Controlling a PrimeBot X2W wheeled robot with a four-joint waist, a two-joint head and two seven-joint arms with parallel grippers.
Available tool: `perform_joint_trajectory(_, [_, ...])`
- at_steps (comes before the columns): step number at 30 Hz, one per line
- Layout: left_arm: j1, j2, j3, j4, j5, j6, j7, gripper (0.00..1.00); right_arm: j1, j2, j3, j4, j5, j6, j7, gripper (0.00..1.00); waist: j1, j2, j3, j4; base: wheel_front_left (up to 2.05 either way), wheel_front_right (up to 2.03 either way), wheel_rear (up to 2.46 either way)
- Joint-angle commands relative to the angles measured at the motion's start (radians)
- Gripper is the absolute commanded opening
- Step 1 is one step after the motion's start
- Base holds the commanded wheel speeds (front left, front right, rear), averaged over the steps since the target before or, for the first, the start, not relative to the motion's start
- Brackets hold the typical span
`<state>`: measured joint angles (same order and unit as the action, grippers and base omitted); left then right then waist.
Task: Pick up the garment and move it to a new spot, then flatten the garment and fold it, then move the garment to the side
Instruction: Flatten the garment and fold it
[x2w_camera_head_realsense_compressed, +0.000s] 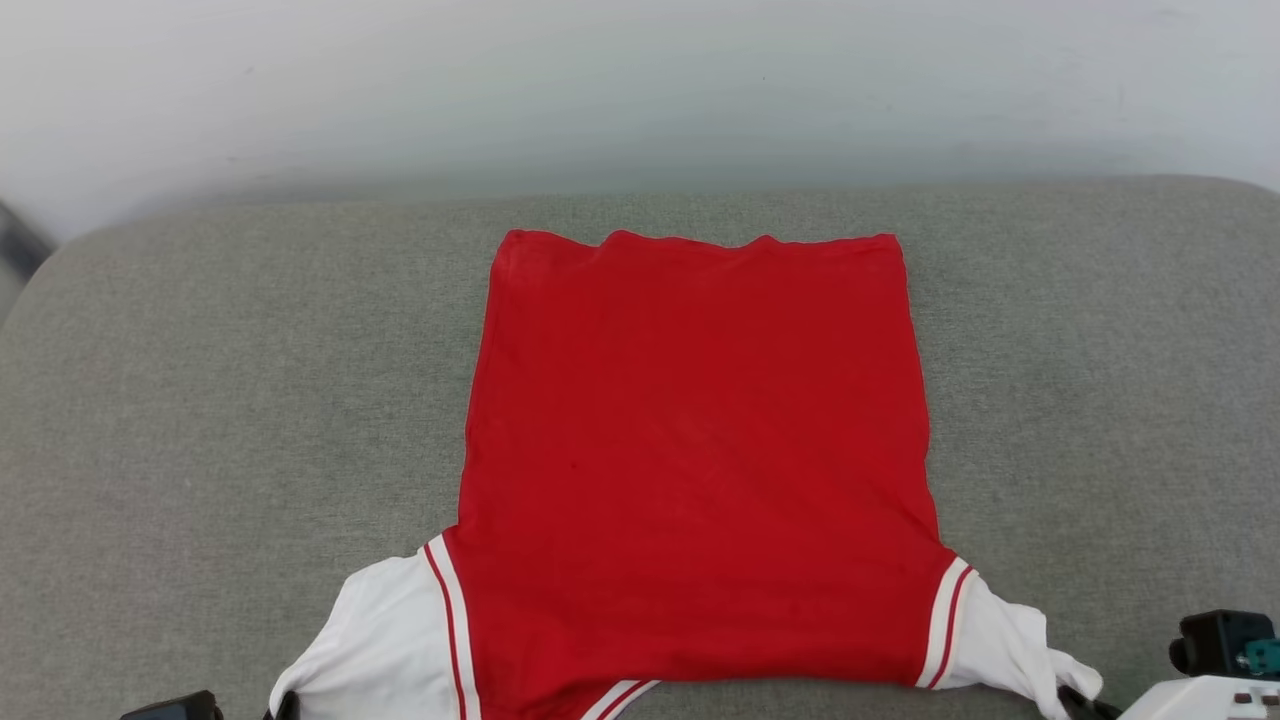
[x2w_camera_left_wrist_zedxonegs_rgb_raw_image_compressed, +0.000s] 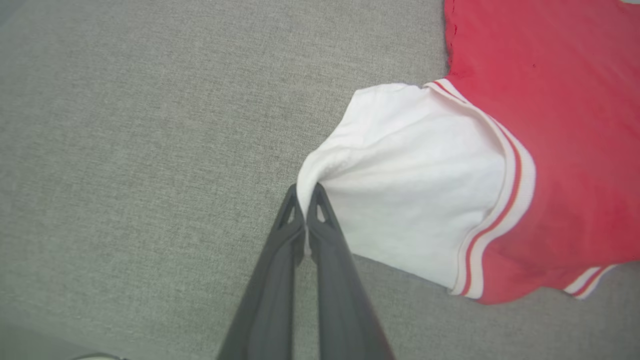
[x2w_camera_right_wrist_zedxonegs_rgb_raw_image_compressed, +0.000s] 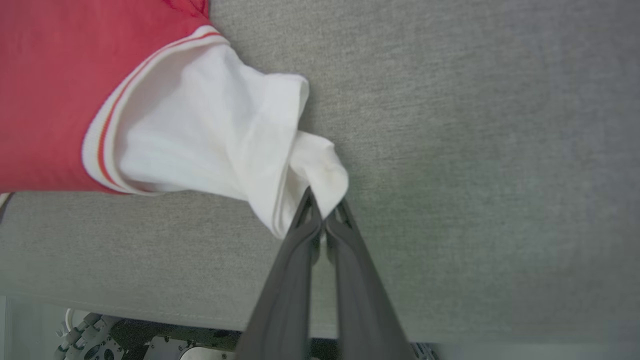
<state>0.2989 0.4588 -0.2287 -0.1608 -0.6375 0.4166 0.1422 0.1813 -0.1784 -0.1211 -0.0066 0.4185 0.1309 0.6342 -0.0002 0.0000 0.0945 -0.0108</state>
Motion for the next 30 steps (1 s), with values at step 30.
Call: perform_joint_trajectory(30, [-0.314,-0.090,-0.121,-0.145,0.139,-0.060,-0.158,0.00,-1.164,-0.166,-0.063,0.651,-0.092,0.000,0.213,1.00,0.0002,0.0000,0.376,0.246,0.00,0.00,0.00])
